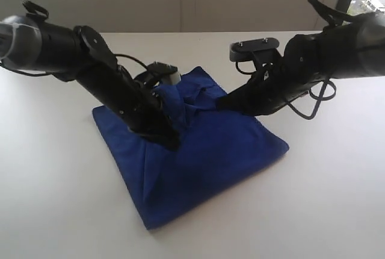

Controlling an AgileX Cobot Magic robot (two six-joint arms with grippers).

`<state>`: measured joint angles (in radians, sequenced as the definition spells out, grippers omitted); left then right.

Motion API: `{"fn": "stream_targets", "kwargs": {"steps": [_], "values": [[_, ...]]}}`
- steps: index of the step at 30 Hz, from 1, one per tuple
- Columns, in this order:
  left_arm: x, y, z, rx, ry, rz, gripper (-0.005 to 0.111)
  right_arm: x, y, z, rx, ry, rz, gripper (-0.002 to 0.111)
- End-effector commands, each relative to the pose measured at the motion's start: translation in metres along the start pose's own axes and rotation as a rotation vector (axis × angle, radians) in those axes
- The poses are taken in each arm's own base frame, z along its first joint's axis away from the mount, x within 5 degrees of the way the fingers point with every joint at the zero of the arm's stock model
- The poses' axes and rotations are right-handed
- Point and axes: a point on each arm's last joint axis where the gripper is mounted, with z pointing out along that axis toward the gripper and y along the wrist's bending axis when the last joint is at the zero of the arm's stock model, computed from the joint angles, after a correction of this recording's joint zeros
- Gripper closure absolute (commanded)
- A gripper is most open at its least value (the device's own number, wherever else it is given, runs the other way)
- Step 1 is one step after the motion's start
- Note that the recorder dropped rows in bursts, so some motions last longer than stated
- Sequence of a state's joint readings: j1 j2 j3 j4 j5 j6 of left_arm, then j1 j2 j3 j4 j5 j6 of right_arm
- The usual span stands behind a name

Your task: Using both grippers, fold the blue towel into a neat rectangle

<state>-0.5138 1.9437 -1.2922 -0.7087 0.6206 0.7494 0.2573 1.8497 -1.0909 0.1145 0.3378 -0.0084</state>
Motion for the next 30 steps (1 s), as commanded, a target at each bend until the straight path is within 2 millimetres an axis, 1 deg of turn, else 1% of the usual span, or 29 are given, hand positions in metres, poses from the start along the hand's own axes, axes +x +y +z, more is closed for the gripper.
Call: {"fn": "stream_targets", "kwargs": {"steps": [1, 3, 5, 11, 15, 18, 22, 26, 30], "values": [[-0.013, -0.009, -0.026, -0.028, -0.095, -0.035, 0.107, -0.016, 0.003, -0.005, -0.001, -0.069, -0.083, 0.108], [-0.015, -0.007, -0.026, -0.056, -0.118, -0.077, 0.107, -0.021, 0.003, 0.002, 0.000, -0.057, -0.134, 0.108], [-0.012, 0.000, -0.020, -0.090, -0.127, -0.116, 0.107, -0.022, 0.003, 0.011, -0.003, -0.009, -0.173, 0.108], [0.004, 0.020, 0.004, -0.189, -0.142, -0.217, 0.107, -0.009, 0.001, 0.040, -0.010, 0.104, -0.235, 0.108], [0.012, 0.030, 0.020, -0.206, -0.109, -0.235, 0.107, -0.002, 0.000, 0.049, -0.014, 0.150, -0.255, 0.108], [0.015, 0.037, 0.028, -0.240, -0.107, -0.232, 0.107, 0.001, 0.000, 0.049, -0.015, 0.185, -0.213, 0.108], [0.016, 0.040, 0.029, -0.263, -0.098, -0.196, 0.107, 0.006, -0.002, 0.049, 0.000, 0.216, -0.153, 0.108], [0.017, 0.040, 0.029, -0.271, -0.073, -0.121, 0.107, 0.020, -0.002, 0.049, 0.009, 0.241, -0.086, 0.108], [0.015, 0.042, 0.028, -0.291, -0.081, -0.056, 0.107, 0.030, -0.003, 0.041, 0.019, 0.228, -0.016, 0.108]]}}
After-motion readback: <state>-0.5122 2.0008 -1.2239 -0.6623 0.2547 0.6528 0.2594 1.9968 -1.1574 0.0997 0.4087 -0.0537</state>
